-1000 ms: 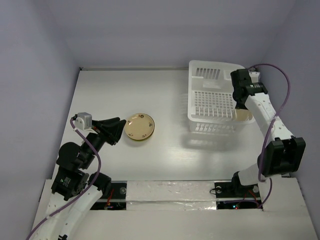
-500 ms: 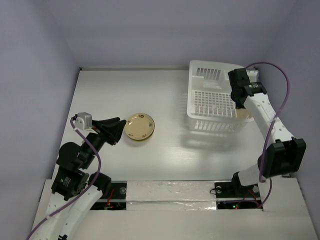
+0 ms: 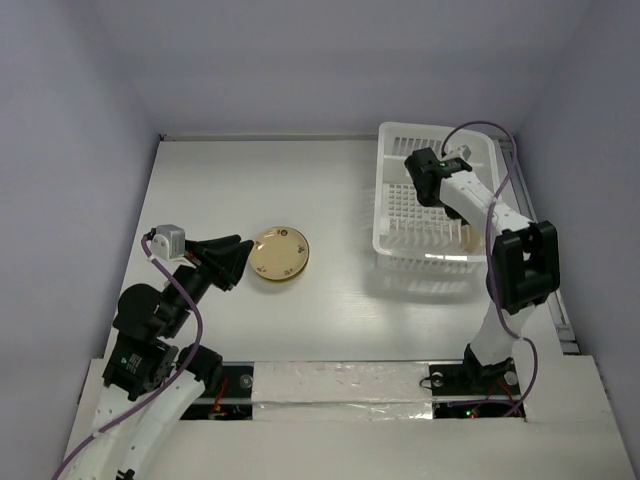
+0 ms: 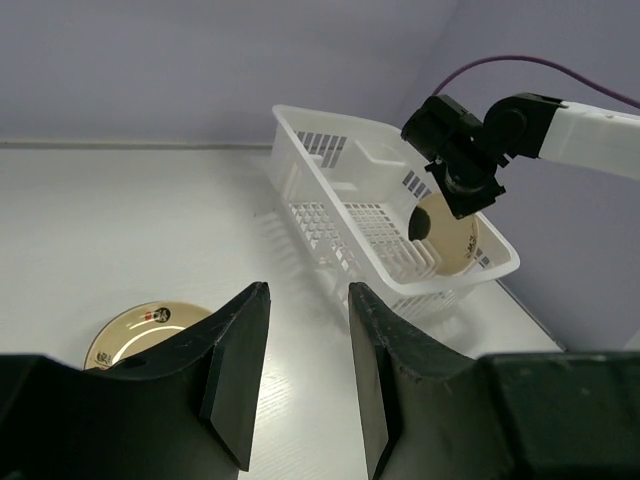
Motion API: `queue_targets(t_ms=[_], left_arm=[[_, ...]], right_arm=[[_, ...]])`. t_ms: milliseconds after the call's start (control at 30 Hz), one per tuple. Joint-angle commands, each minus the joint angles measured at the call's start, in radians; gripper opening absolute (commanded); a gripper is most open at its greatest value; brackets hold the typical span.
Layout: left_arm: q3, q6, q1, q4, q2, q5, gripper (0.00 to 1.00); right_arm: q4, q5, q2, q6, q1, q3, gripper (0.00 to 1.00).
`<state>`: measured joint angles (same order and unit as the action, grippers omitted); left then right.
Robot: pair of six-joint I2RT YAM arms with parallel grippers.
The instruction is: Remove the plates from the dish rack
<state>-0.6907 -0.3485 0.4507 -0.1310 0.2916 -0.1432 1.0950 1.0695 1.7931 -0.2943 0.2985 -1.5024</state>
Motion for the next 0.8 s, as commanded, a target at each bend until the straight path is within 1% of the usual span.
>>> queue_targets(t_ms=[0, 133, 333, 400, 467, 533, 567, 600, 633, 667, 767], left_arm=[[-0.030, 0.008, 0.005, 0.057, 0.014, -0.018, 0.35], [-0.030, 0.008, 0.005, 0.059, 0.018, -0.022, 0.35], [-0.030, 0.008, 0.005, 0.060, 0.020, -0.024, 0.35], [-0.029, 0.006, 0.005, 0.059, 0.021, -0.021, 0.35], [-0.030, 0.005, 0.005, 0.057, 0.023, -0.019, 0.35], [-0.030, 0.005, 0.005, 0.057, 0.023, -0.016, 0.35], [-0.030, 0.005, 0.005, 0.057, 0.021, -0.015, 0.35], [-0.030, 0.006, 0.005, 0.056, 0.021, -0.013, 0.35], [-0.033, 0.006, 0.005, 0.054, 0.023, -0.009, 0.35], [-0.035, 0.009, 0.005, 0.050, 0.023, 0.008, 0.35], [-0.043, 0.017, -0.006, 0.036, 0.021, 0.057, 0.35]], right_arm=[[0.020, 0.124, -0.012, -0.089, 0.021, -0.073, 0.00], [0.062, 0.150, -0.069, -0.095, 0.021, -0.145, 0.00], [0.086, 0.196, -0.115, -0.081, 0.021, -0.170, 0.00], [0.124, 0.163, -0.120, -0.137, 0.021, -0.193, 0.00], [0.117, 0.146, -0.158, -0.137, 0.043, -0.205, 0.00], [0.074, 0.054, -0.204, -0.099, 0.076, -0.240, 0.00], [0.002, 0.014, -0.263, -0.080, 0.094, -0.246, 0.00], [-0.038, -0.059, -0.294, -0.057, 0.141, -0.246, 0.00], [-0.073, -0.101, -0.319, -0.046, 0.169, -0.246, 0.00], [-0.120, -0.193, -0.349, -0.049, 0.197, -0.246, 0.00], [-0.171, -0.331, -0.356, -0.110, 0.303, -0.228, 0.00]])
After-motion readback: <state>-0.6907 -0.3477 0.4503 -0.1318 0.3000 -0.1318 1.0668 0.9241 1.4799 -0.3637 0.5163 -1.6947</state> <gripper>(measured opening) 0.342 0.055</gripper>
